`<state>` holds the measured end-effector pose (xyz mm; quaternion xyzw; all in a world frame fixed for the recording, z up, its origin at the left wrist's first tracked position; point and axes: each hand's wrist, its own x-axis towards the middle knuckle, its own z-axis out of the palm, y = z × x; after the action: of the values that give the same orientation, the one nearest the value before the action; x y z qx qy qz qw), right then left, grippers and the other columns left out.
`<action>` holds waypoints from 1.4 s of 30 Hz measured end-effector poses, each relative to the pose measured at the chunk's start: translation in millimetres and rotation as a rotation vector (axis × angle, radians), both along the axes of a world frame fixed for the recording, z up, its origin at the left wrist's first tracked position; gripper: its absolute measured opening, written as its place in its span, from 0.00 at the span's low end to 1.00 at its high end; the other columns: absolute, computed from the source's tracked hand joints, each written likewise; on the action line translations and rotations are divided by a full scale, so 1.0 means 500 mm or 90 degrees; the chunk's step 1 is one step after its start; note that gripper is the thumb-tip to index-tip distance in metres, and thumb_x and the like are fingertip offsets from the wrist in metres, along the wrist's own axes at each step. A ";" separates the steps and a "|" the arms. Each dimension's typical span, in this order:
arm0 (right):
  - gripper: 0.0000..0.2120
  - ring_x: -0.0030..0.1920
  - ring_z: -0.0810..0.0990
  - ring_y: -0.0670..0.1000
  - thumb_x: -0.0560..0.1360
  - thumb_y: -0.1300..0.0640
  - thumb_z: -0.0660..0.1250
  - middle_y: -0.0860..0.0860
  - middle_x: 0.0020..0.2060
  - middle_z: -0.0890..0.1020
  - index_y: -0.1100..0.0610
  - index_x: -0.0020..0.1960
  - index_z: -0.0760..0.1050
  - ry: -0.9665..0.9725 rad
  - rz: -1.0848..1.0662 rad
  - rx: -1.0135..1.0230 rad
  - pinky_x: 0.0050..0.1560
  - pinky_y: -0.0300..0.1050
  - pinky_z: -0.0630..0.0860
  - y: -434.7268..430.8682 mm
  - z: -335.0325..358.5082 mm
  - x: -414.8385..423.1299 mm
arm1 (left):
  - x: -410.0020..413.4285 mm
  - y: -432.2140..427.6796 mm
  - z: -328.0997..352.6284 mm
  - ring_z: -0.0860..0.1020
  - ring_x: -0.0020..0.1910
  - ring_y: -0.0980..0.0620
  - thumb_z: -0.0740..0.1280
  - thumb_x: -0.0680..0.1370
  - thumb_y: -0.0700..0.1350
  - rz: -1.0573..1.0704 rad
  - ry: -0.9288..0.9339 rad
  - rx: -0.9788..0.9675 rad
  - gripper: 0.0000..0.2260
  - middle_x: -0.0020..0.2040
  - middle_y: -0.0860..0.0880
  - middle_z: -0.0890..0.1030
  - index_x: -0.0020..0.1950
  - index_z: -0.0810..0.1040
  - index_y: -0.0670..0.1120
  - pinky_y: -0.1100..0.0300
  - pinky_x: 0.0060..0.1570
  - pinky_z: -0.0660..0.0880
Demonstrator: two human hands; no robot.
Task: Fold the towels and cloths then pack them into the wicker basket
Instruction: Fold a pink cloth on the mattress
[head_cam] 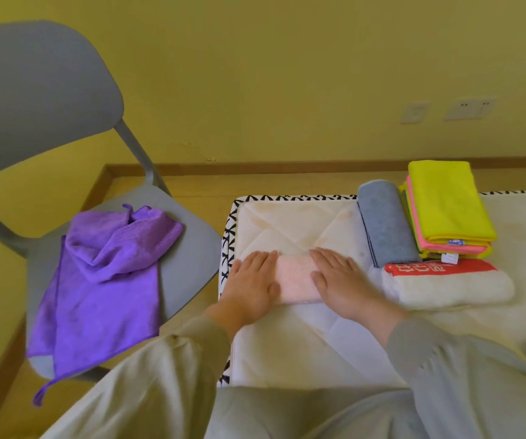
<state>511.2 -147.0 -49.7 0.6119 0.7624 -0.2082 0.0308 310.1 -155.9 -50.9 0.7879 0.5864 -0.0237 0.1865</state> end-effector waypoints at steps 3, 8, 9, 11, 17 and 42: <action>0.30 0.71 0.60 0.52 0.77 0.47 0.61 0.50 0.72 0.63 0.50 0.76 0.54 0.034 -0.093 -0.036 0.69 0.47 0.59 0.024 0.019 0.005 | -0.016 0.028 0.038 0.66 0.67 0.45 0.64 0.75 0.50 0.089 -0.045 -0.083 0.29 0.67 0.47 0.69 0.75 0.60 0.49 0.53 0.65 0.65; 0.14 0.51 0.76 0.53 0.68 0.45 0.72 0.51 0.51 0.77 0.50 0.48 0.73 0.083 -0.189 -0.112 0.46 0.45 0.73 0.020 0.041 0.003 | -0.055 0.022 0.064 0.74 0.43 0.52 0.74 0.70 0.46 0.227 -0.252 -0.212 0.11 0.43 0.51 0.75 0.48 0.77 0.46 0.63 0.36 0.69; 0.13 0.46 0.77 0.52 0.67 0.45 0.73 0.50 0.45 0.77 0.50 0.41 0.71 0.080 -0.190 -0.102 0.42 0.44 0.73 0.017 0.049 0.004 | -0.062 0.016 0.067 0.74 0.42 0.53 0.74 0.70 0.44 0.257 -0.321 -0.233 0.09 0.42 0.52 0.76 0.46 0.76 0.47 0.63 0.36 0.69; 0.16 0.41 0.76 0.51 0.66 0.46 0.74 0.49 0.37 0.76 0.52 0.36 0.69 0.108 -0.201 -0.112 0.36 0.43 0.69 0.014 0.065 0.006 | -0.066 0.003 0.073 0.78 0.46 0.51 0.74 0.70 0.41 0.315 -0.478 -0.258 0.08 0.43 0.51 0.79 0.45 0.77 0.46 0.64 0.38 0.72; 0.16 0.48 0.77 0.53 0.64 0.51 0.76 0.51 0.46 0.78 0.54 0.46 0.73 0.030 -0.086 -0.135 0.43 0.43 0.73 -0.018 0.130 0.017 | -0.008 -0.020 0.134 0.78 0.41 0.54 0.71 0.67 0.42 0.293 -0.559 -0.158 0.06 0.39 0.52 0.79 0.41 0.76 0.49 0.64 0.38 0.73; 0.11 0.46 0.82 0.58 0.74 0.59 0.69 0.60 0.47 0.83 0.64 0.54 0.77 0.761 -0.421 -0.126 0.47 0.49 0.78 0.016 0.347 0.236 | 0.267 0.066 0.308 0.78 0.52 0.52 0.68 0.77 0.46 0.257 -0.851 -0.433 0.08 0.47 0.51 0.82 0.54 0.76 0.46 0.57 0.53 0.72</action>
<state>629.0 -139.0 123.7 0.5867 0.3995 -0.5768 -0.4044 443.6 -122.7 103.1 0.4126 0.4420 0.3124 0.7327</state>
